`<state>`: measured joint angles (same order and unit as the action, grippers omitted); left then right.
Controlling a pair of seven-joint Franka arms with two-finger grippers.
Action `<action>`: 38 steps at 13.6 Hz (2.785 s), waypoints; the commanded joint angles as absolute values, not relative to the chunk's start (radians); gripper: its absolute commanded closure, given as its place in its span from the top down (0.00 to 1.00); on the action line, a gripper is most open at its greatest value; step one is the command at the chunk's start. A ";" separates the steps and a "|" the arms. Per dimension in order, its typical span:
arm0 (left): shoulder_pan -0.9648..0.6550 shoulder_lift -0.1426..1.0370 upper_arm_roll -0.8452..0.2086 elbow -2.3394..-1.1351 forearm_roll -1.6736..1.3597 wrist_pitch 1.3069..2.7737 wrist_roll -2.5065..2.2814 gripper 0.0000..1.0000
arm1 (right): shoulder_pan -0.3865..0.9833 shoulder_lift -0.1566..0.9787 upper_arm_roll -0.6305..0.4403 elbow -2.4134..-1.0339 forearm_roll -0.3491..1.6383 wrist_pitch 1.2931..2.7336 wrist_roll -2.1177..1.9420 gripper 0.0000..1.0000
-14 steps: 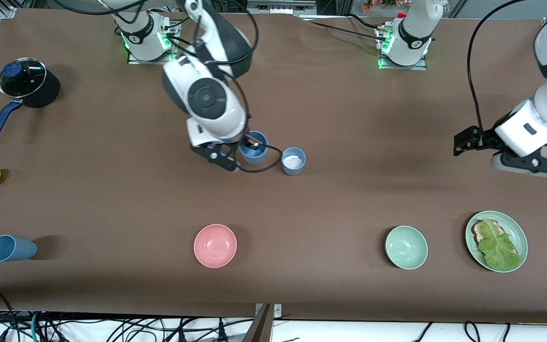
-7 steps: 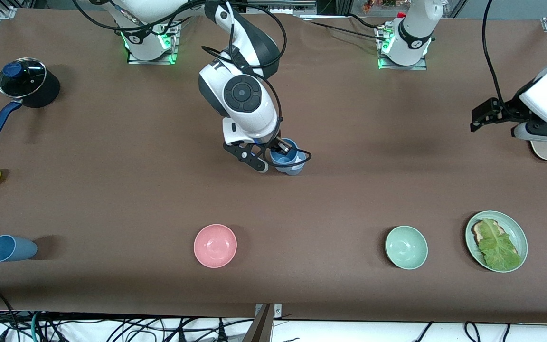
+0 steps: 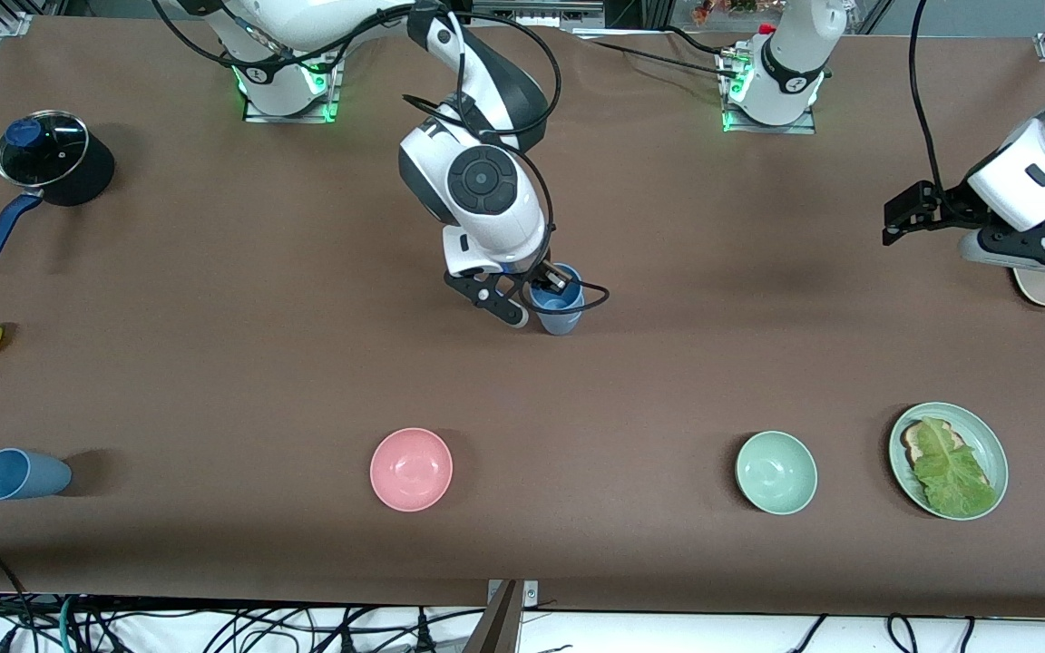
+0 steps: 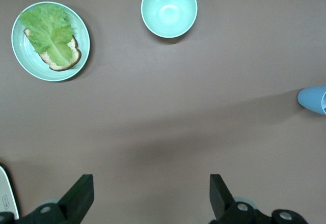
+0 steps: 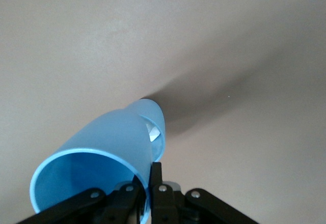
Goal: Stack blue cups with both arms
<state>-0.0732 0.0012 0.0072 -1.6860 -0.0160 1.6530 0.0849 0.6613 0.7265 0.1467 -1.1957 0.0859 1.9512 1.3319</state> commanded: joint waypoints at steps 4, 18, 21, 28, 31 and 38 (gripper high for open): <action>-0.069 -0.011 -0.006 -1.681 -0.020 1.609 0.092 1.00 | 0.676 0.756 0.138 -1.155 0.101 1.947 1.347 0.00; -0.063 -0.003 0.001 -1.669 -0.018 1.611 0.094 1.00 | 0.693 0.770 0.135 -1.166 0.100 1.944 1.356 0.46; -0.063 -0.002 0.005 -1.669 -0.005 1.611 0.098 1.00 | 0.689 0.770 0.133 -1.164 0.098 1.944 1.355 1.00; -0.063 -0.003 0.002 -1.669 -0.005 1.611 0.094 1.00 | 0.646 0.726 0.118 -1.155 0.097 1.895 1.335 1.00; -0.063 -0.003 0.000 -1.669 -0.005 1.611 0.094 1.00 | 0.569 0.667 0.121 -1.157 0.101 1.789 1.192 1.00; -0.063 -0.003 0.002 -1.669 -0.005 1.611 0.101 1.00 | 0.404 0.588 0.080 -1.166 0.089 1.562 0.866 1.00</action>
